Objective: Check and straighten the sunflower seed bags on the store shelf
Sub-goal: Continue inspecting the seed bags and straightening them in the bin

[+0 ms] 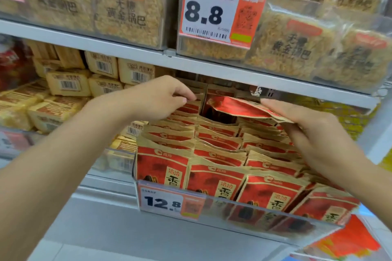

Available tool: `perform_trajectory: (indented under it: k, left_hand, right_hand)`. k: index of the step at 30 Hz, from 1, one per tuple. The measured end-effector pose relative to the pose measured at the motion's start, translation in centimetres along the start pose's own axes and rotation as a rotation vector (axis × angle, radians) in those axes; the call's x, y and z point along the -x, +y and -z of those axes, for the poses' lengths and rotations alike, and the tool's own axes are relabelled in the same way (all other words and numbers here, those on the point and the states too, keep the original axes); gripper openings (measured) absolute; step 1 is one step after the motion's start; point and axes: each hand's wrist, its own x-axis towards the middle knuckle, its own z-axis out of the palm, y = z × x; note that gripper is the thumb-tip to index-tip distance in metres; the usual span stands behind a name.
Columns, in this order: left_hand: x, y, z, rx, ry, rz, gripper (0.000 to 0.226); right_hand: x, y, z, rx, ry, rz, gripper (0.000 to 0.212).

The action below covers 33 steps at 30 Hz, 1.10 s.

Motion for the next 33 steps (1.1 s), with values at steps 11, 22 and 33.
perform_trajectory:
  k: [11,22,33]
  left_hand:
    - [-3.5,-1.0,-1.7,-0.183,-0.094,-0.042,0.046]
    - [-3.0,-1.2,-1.3,-0.093,-0.131,-0.038,0.042]
    - [-3.3,-1.6,-2.2,-0.044,0.042,-0.066,0.041]
  right_hand:
    - [-4.8,-1.5,-1.2,0.135,-0.180,-0.118,0.039]
    - [-6.2,-2.1,-2.9,0.175,-0.215,-0.257,0.014]
    - [-11.5,0.2,-4.7,0.095,-0.568,-0.343,0.049]
